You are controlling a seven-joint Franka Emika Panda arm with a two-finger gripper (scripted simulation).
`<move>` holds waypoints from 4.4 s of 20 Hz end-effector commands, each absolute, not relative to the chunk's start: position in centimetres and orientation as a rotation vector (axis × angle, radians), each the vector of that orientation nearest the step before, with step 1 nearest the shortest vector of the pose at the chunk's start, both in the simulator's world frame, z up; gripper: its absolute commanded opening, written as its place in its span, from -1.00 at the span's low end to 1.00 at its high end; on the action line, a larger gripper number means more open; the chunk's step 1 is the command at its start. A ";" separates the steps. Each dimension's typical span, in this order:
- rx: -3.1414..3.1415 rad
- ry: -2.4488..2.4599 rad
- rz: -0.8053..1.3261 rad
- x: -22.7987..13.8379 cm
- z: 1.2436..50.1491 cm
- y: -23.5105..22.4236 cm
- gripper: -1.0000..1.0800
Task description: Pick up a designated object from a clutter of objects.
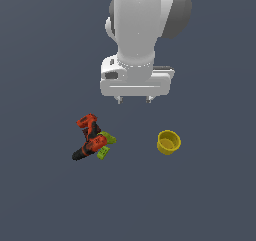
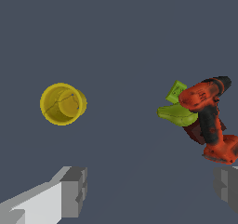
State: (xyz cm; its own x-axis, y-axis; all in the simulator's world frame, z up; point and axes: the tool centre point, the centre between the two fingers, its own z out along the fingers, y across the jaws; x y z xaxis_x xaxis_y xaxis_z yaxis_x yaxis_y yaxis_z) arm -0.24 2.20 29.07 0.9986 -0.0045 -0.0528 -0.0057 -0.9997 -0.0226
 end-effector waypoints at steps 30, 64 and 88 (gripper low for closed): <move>-2.785 1.404 0.041 1.3 14.9 -6.7 0.92; -2.494 1.908 -0.002 0.3 5.6 -10.8 0.92; -2.492 1.906 -0.006 0.1 5.8 -10.0 -1.00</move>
State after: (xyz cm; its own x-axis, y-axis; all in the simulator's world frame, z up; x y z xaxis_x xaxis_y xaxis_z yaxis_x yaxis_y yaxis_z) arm 0.11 -10.28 5.32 0.2609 -0.9654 -0.0006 -0.9654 -0.2609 -0.0025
